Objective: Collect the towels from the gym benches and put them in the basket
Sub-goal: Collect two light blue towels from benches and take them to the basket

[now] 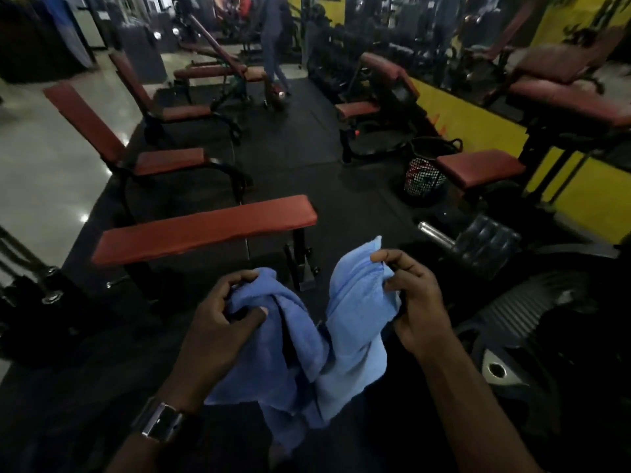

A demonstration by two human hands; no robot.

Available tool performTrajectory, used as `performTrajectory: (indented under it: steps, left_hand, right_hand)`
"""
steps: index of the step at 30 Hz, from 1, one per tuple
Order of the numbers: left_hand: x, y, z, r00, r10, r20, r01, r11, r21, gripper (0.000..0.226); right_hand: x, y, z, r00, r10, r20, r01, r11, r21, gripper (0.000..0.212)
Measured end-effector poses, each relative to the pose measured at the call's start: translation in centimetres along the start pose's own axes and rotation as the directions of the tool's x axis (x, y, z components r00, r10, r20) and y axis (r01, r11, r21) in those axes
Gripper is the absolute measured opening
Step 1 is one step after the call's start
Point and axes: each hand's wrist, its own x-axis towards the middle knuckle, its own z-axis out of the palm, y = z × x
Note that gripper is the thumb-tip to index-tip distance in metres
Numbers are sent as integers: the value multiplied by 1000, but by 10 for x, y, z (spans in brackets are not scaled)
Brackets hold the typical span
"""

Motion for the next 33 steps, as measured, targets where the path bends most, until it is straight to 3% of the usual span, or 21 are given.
performTrajectory:
  steps: [5,8,12,14,16,18,20,23,25,28,30,31,33]
  left_hand:
    - [165,-31,12,997,70,34,-66,992,-104,43]
    - [278,-39,36,966,103,239,-82,992,-98,46]
    - [391,-29,86,901,95,424,-151,983,100,49]
    - [444,-24,108,885,124,448,-203,970,133,31]
    - [492,-21,129,873,192,448,-275,953,128,10]
    - [539,-22,147,880,230,417,-299,948,107,9]
    - [589,-27,164,921,195,338,-230,971,67,2]
    - [678,-31,199,956,132,261,-149,988,46,9]
    - [738,-26,225,949,163,272,-191,978,79,14]
    - [809,-16,261,939,183,290,-225,967,116,17]
    - [868,-11,291,940,194,281,-234,965,115,17]
    - [890,-10,302,940,192,280,-231,966,112,17]
    - [923,-1,319,936,197,293,-230,970,82,17]
  right_hand:
    - [142,-2,-1,992,-91,-92,85,994,-72,40]
    - [231,-17,0,988,-93,-125,83,993,-79,42]
    - [328,-41,11,995,-87,-45,95,977,192,40]
    - [374,-46,10,995,-93,-42,102,938,331,43]
    - [418,-46,-1,993,-90,-79,111,935,336,44]
    - [464,-40,-17,980,-86,-180,118,978,174,38]
    - [511,-33,-40,935,-86,-345,78,996,-35,30]
    - [595,-31,-86,873,-118,-473,-57,939,-339,39]
    - [653,-38,-114,897,-110,-428,-125,866,-485,51]
    - [729,-50,-139,985,54,-161,-152,707,-691,72]
    - [788,-56,-154,988,127,-89,-149,617,-772,89]
    - [812,-55,-160,989,117,-95,-146,586,-797,92]
    - [851,-52,-167,994,61,-90,-109,589,-801,79]
